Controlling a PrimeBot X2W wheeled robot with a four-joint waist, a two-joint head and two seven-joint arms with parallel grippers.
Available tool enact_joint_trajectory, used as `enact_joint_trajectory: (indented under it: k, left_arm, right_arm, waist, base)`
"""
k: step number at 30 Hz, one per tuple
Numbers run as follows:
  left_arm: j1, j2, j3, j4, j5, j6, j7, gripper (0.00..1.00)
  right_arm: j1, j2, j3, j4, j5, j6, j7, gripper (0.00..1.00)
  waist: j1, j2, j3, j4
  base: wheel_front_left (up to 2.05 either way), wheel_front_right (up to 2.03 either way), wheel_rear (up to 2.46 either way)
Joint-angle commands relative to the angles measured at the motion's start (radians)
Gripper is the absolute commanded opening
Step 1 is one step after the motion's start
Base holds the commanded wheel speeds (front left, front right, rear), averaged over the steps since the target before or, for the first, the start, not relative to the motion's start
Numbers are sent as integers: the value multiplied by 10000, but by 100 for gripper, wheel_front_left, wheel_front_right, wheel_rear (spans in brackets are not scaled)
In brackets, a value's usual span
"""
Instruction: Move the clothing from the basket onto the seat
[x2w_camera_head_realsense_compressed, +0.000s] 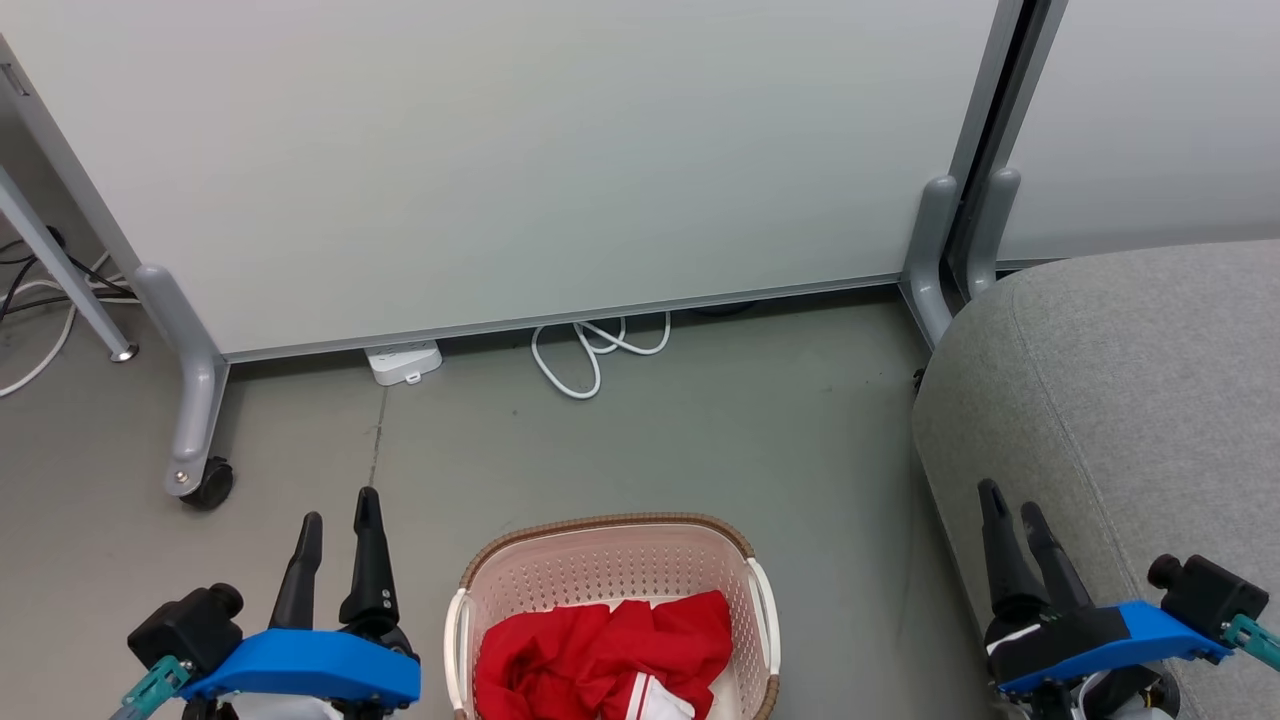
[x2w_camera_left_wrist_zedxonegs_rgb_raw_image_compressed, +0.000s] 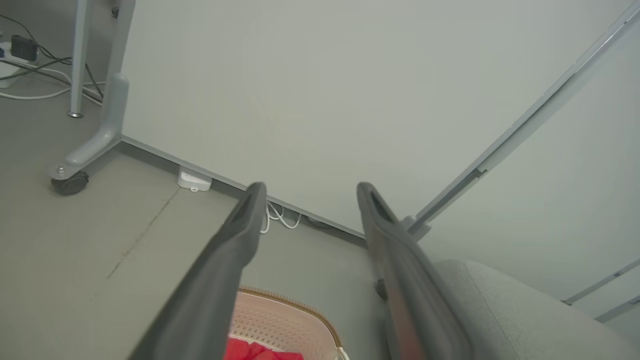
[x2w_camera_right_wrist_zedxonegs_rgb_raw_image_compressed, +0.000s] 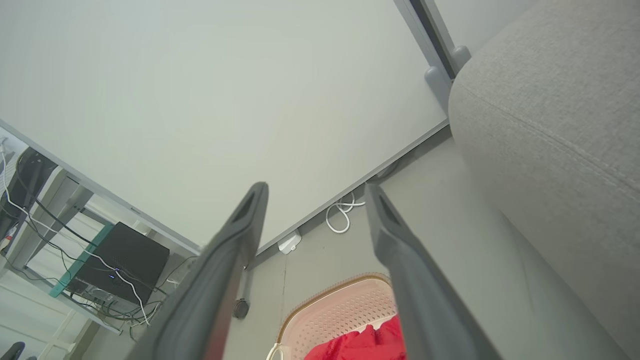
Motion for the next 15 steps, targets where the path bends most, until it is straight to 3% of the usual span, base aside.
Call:
enact_joint_trajectory:
  k: [1,15]
  left_arm:
    - [-64,73,-12,-84,256,38,-104,100]
    - [7,77,-207,138,1765,37,-462,100]
  right_arm:
    - [-189,-81,13,-43,-221,16,-87,100]
    - [-196,-94,6,103,-1623,19,-387,100]
  waist:
    - [0,-1,1,2]
    - [0,-1,-21,38]
  base:
    - [0,0,0]
    - [0,0,0]
